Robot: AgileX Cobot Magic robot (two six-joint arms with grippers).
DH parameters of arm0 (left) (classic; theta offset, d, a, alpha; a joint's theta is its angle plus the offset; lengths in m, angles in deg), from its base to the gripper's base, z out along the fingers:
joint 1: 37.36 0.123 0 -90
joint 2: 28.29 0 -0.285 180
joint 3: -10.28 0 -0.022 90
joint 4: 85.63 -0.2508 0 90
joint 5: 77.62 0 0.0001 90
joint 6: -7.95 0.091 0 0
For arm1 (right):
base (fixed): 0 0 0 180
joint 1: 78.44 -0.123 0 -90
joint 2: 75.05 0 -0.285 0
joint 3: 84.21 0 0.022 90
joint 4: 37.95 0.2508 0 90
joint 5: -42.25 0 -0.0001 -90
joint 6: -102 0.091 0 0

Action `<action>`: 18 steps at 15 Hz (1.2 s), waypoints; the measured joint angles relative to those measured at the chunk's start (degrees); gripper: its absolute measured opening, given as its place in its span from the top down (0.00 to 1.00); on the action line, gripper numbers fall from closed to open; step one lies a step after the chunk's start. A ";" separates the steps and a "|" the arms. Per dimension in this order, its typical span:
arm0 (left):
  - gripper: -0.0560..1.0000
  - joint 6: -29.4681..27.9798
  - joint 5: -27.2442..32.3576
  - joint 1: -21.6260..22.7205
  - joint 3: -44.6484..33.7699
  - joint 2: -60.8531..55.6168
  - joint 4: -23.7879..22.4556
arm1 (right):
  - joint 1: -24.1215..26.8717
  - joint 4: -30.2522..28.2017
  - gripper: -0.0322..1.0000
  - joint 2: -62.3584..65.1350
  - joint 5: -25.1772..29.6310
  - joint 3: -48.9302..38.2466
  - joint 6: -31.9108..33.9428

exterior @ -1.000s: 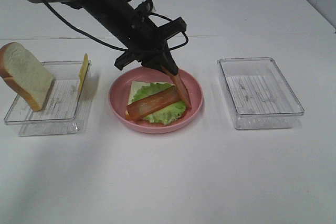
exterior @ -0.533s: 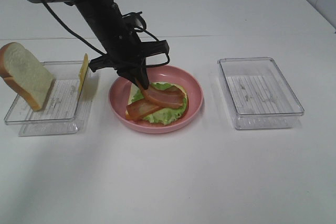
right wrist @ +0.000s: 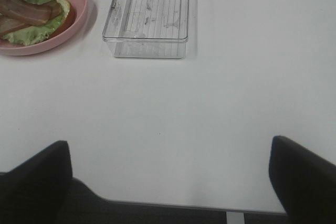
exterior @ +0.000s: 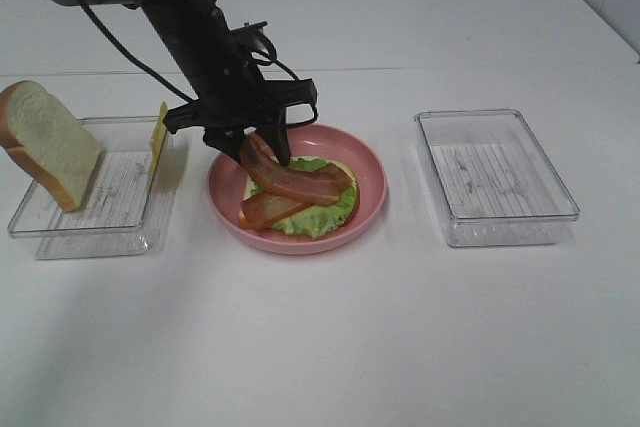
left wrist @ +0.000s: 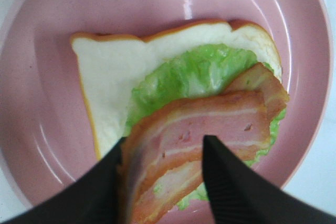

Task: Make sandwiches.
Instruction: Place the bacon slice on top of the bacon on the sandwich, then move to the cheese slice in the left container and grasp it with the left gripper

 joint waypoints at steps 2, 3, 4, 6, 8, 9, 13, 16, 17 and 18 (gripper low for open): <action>0.20 0.00 0.69 0.00 0.06 0.00 -0.06 | 0.00 0.00 0.02 0.00 0.00 0.00 0.00; 0.10 0.00 2.52 0.11 0.57 0.00 -0.17 | 0.00 0.00 0.02 0.00 0.00 0.00 0.00; 0.08 0.00 3.61 0.23 1.03 0.00 -0.17 | 0.00 0.00 0.02 0.00 0.00 0.00 0.00; 0.04 -0.11 9.91 0.92 4.35 0.00 -0.23 | 0.00 0.00 0.02 0.00 0.00 0.00 0.00; 0.04 -0.86 10.83 1.26 7.51 -0.29 -1.55 | 0.00 0.00 0.02 0.00 0.00 0.00 0.00; 0.04 -1.03 10.94 1.38 7.79 -0.92 -1.78 | 0.00 0.00 0.02 0.00 0.00 0.00 0.00; 0.04 -1.09 11.12 1.38 7.85 -4.01 -1.55 | 0.00 0.00 0.02 0.00 0.00 0.00 0.00; 0.04 -1.60 11.23 2.35 7.22 -9.91 -8.54 | 0.00 0.00 0.02 0.00 0.00 0.00 0.00; 0.04 -2.35 11.34 3.95 6.36 -11.69 -9.68 | 0.00 0.00 0.02 0.00 0.00 0.00 0.00; 0.04 -2.81 11.29 5.79 5.50 -13.29 -10.60 | 0.00 0.00 0.02 0.00 0.00 0.00 0.00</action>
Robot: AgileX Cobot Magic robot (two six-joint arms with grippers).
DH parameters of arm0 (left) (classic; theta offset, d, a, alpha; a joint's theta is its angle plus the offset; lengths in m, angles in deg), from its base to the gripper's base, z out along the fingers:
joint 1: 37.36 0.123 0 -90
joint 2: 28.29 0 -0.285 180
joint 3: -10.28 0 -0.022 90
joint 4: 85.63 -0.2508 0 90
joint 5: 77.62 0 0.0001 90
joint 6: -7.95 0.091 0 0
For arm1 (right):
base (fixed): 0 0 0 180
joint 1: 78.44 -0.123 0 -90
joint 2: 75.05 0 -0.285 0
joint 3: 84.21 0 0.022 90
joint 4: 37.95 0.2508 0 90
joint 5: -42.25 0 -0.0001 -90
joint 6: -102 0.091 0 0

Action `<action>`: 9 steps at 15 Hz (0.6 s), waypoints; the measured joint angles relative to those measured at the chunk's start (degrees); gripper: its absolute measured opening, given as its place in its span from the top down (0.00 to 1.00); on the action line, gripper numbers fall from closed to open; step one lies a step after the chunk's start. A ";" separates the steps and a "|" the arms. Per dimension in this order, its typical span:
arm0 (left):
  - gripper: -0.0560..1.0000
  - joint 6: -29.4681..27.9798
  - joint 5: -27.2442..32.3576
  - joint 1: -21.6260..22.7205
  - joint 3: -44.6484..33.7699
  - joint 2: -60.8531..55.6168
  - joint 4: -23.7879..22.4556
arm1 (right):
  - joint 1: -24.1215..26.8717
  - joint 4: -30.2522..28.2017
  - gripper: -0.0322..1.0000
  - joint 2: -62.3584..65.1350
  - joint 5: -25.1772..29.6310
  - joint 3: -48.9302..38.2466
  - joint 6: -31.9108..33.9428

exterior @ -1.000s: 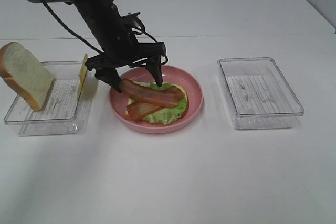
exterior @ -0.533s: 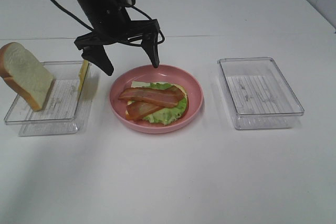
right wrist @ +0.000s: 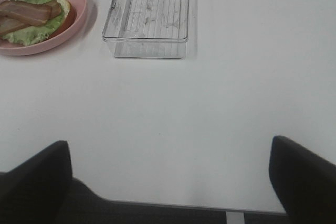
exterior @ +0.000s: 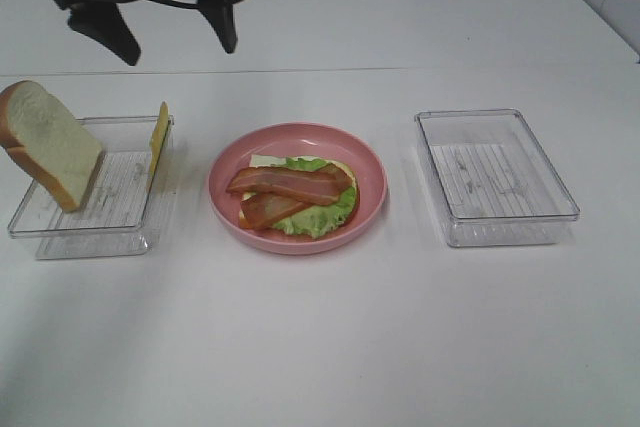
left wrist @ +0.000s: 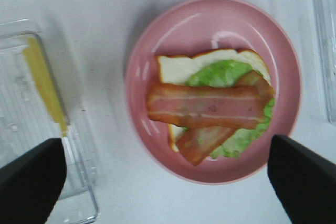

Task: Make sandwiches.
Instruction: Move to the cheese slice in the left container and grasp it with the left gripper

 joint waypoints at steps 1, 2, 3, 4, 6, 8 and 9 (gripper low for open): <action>0.04 -0.23 0.00 1.89 -1.32 -1.38 -0.46 | 0.00 0.00 0.02 0.00 0.00 0.00 0.00; 0.04 -0.40 0.00 3.90 -2.75 -2.35 -0.86 | 0.00 0.00 0.02 0.00 0.00 0.00 0.00; 0.04 -0.57 0.00 5.21 -4.24 -2.81 -0.97 | 0.00 0.00 0.02 0.00 0.00 0.00 0.00; 0.04 -1.43 0.00 5.90 -5.96 -2.69 -0.97 | 0.00 0.00 0.02 0.00 0.00 0.00 0.00; 0.04 -1.95 0.34 6.07 -7.56 -0.74 -0.97 | 0.00 0.00 0.02 0.00 0.00 0.00 0.00; 0.04 -3.67 0.34 6.02 -7.73 2.52 -1.78 | 0.00 0.00 0.02 0.00 0.00 0.00 0.00; 0.04 -4.13 0.34 6.02 -7.73 3.72 -3.21 | 0.00 0.00 0.02 0.00 0.00 0.00 0.00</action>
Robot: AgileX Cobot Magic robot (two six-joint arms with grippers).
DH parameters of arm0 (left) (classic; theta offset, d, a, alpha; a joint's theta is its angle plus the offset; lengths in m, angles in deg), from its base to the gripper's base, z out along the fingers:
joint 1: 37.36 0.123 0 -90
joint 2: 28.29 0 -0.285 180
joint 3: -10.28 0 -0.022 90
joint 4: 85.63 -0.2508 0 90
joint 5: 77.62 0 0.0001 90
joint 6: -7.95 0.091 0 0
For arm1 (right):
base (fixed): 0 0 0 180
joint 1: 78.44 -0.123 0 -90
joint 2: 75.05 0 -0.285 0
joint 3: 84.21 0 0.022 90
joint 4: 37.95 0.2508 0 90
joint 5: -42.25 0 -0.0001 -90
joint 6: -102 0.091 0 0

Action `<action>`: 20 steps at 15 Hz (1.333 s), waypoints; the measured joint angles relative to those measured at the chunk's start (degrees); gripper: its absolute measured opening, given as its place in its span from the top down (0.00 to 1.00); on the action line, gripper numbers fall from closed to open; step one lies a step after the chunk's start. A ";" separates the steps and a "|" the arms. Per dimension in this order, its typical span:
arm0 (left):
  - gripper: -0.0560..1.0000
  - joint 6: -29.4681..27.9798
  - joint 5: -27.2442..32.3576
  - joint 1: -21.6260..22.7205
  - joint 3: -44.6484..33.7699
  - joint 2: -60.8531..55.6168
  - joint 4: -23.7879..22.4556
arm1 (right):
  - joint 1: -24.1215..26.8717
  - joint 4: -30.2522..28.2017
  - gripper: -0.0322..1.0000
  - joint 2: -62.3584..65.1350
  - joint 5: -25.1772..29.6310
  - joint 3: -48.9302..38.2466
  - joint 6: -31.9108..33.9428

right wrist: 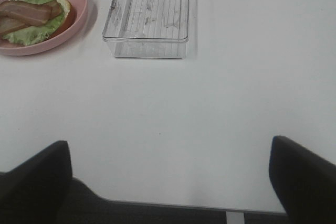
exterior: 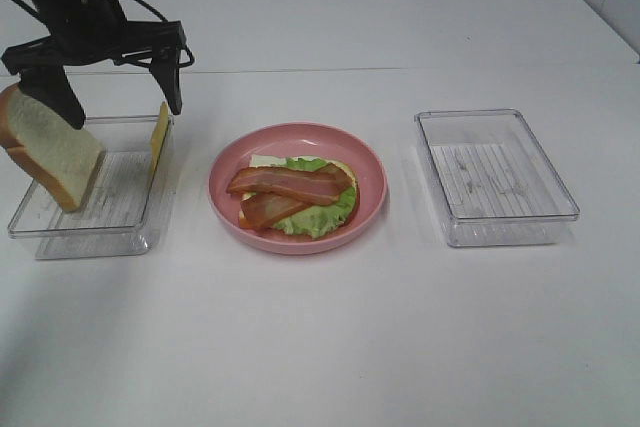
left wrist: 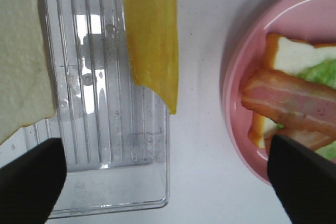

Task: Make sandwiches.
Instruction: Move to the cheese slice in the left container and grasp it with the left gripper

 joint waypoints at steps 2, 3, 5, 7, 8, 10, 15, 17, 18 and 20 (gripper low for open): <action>0.04 -0.29 0.00 0.00 0.00 2.29 -2.98 | 0.00 0.00 0.02 0.00 0.00 0.00 0.00; 0.04 -0.29 0.00 0.00 0.00 3.32 -3.78 | 0.00 0.00 0.02 0.00 0.00 0.00 0.00; 0.04 -0.29 -0.06 0.00 0.00 4.47 -4.13 | 0.00 0.00 0.02 0.00 0.00 0.00 0.00; 0.04 0.40 -2.69 0.00 0.00 5.21 -4.13 | 0.00 0.00 0.02 0.00 0.00 0.00 0.00; 0.04 0.80 -4.30 0.00 0.00 5.27 -4.13 | 0.00 0.00 0.02 0.00 0.00 0.00 0.00; 0.06 0.97 -5.73 0.00 0.00 5.27 -4.30 | 0.00 0.00 0.02 0.00 0.00 0.00 0.00; 0.08 0.97 -9.91 0.00 0.00 5.33 -5.10 | 0.00 0.00 0.02 0.00 0.00 0.00 0.00; 0.08 0.97 -10.08 0.00 0.00 5.33 -5.16 | 0.00 0.00 0.02 0.00 0.00 0.00 0.00; 0.08 0.97 -10.08 0.00 0.00 5.33 -5.16 | 0.00 0.00 0.02 0.00 0.00 0.00 0.00; 0.08 0.97 -9.85 0.00 0.00 5.21 -5.16 | 0.00 0.00 0.02 0.00 0.00 0.00 0.00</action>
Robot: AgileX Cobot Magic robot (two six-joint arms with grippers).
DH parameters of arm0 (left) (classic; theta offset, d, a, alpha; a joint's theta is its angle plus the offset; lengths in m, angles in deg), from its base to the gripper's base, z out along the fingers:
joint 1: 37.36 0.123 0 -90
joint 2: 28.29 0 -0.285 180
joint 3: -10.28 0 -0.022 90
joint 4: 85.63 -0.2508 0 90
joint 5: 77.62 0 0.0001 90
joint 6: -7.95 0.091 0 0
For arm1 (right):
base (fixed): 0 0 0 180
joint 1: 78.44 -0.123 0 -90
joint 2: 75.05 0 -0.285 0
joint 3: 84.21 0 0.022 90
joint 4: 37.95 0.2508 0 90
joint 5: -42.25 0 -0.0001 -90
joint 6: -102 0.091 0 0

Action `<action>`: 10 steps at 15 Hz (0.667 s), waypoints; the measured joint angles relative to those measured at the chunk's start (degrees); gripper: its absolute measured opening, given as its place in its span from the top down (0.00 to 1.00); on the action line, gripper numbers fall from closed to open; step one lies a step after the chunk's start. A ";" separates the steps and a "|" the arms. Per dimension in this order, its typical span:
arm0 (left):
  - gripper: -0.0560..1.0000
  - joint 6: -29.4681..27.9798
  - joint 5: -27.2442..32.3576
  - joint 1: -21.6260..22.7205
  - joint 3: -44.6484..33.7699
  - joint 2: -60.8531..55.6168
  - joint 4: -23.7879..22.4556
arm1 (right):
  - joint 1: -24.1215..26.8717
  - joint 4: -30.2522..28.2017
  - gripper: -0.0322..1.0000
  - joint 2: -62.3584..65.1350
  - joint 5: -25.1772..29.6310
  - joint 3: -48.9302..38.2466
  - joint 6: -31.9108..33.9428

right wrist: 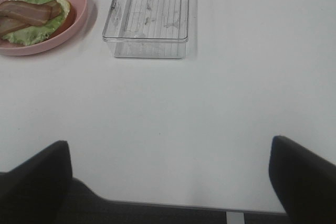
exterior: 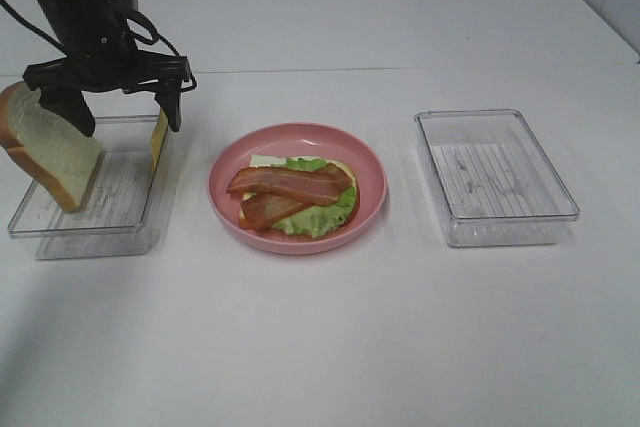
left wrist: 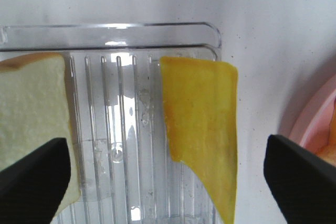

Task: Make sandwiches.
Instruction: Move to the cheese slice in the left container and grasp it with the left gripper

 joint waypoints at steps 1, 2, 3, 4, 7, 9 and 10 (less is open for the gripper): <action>0.08 0.00 0.11 0.00 0.00 0.00 0.00 | 0.00 0.00 0.02 0.00 0.00 0.00 0.00; 0.08 0.00 0.40 0.00 0.00 0.23 -0.06 | 0.00 0.00 0.02 0.00 0.00 0.00 0.00; 0.08 0.00 1.38 0.00 0.00 0.74 -0.06 | 0.00 0.00 0.02 0.00 0.00 0.00 0.00; 0.08 0.00 2.41 0.00 0.00 1.60 -0.06 | 0.00 0.00 0.02 0.00 0.00 0.00 0.00; 0.09 0.11 3.50 0.00 0.00 2.86 0.06 | 0.00 0.00 0.02 0.00 0.00 0.00 0.00; 0.10 0.11 3.44 0.00 0.00 2.81 0.06 | 0.00 0.00 0.02 0.00 0.00 0.00 0.00; 0.11 0.11 3.15 0.00 0.00 2.81 0.06 | 0.00 0.00 0.02 0.00 0.00 0.00 0.00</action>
